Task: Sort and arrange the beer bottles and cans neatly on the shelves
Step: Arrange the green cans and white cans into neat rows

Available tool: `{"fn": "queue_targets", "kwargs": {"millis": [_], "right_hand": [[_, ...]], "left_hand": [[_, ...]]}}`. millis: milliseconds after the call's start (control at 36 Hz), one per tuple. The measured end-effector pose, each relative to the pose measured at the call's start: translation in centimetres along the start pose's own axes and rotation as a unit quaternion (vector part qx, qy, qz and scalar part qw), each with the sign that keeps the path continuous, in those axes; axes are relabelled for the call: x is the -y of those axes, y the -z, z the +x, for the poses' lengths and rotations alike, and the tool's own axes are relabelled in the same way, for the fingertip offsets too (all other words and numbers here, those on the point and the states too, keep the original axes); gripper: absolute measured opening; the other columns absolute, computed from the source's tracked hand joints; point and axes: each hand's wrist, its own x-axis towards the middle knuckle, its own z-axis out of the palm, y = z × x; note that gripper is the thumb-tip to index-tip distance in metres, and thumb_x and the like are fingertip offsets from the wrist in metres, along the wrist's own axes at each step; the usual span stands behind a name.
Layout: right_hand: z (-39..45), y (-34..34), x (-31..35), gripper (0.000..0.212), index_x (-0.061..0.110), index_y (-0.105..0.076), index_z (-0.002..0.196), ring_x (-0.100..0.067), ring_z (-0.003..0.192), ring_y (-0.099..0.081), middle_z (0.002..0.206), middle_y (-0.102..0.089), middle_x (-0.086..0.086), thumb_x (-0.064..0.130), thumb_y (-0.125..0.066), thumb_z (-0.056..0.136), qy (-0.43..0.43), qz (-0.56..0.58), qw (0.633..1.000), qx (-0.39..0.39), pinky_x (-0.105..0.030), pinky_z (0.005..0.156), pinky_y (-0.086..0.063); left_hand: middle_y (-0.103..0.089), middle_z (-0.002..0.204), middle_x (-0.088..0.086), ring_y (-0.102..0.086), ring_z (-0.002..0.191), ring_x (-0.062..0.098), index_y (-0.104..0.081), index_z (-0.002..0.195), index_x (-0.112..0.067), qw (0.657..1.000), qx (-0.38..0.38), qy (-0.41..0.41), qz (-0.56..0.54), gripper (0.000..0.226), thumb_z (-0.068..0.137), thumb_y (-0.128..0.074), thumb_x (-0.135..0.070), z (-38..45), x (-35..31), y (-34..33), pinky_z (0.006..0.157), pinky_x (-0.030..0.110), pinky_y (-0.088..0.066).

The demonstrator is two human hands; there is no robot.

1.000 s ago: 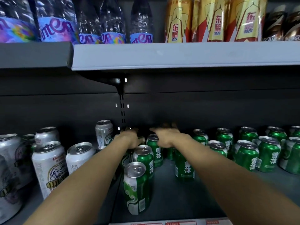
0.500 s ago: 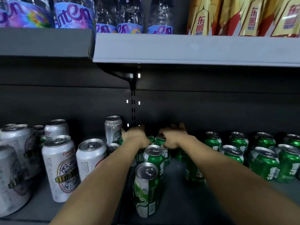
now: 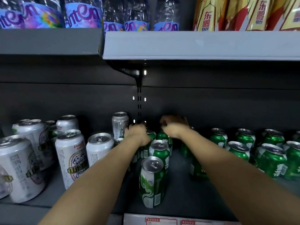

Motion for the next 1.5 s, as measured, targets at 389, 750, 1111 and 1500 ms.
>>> {"fn": "queue_targets", "kwargs": {"millis": [389,750,1111,1500], "right_hand": [[-5.5,1.3,1.5,0.076,0.019,-0.039,0.147,-0.022,0.133,-0.041,0.150,-0.039,-0.004,0.013,-0.076,0.081,0.092,0.036,0.968,0.229,-0.024,0.096,-0.035],[-6.7,1.2,0.1,0.076,0.021,-0.051,0.131,-0.024,0.128,-0.048,0.137,-0.054,0.001,0.070,-0.065,0.075,-0.034,-0.105,0.986,0.127,-0.043,0.104,-0.026],[-9.8,3.8,2.8,0.069,0.031,-0.039,0.142,-0.024,0.131,-0.034,0.146,-0.037,0.000,0.019,-0.070,0.082,0.070,0.037,0.982,0.169,-0.036,0.102,-0.031],[-12.9,1.2,4.8,0.067,0.019,-0.042,0.135,-0.021,0.117,-0.050,0.136,-0.050,-0.002,0.043,-0.074,0.081,0.159,-0.053,0.975,0.143,-0.027,0.079,-0.036]], "left_hand": [[-0.062,0.123,0.011,-0.054,0.115,0.032,-0.061,0.121,-0.017,0.978,-0.108,0.022,-0.179,0.038,0.084,-0.054,-0.009,-5.0,-0.9,0.3,0.093,0.042,-0.049],[-0.067,0.111,0.008,-0.061,0.102,0.030,-0.062,0.107,-0.021,0.960,-0.077,-0.007,-0.268,0.019,0.093,-0.052,-0.013,-6.4,-1.6,-0.3,0.085,0.035,-0.051],[-0.066,0.113,0.020,-0.059,0.105,0.036,-0.064,0.112,-0.004,0.943,-0.107,0.021,-0.313,0.029,0.100,-0.043,-0.019,-7.7,-0.3,-0.7,0.086,0.039,-0.047],[-0.060,0.122,0.026,-0.055,0.113,0.038,-0.060,0.117,0.006,0.901,-0.119,0.085,-0.408,0.045,0.106,-0.032,-0.028,-12.8,0.6,-2.5,0.095,0.039,-0.043]]}}
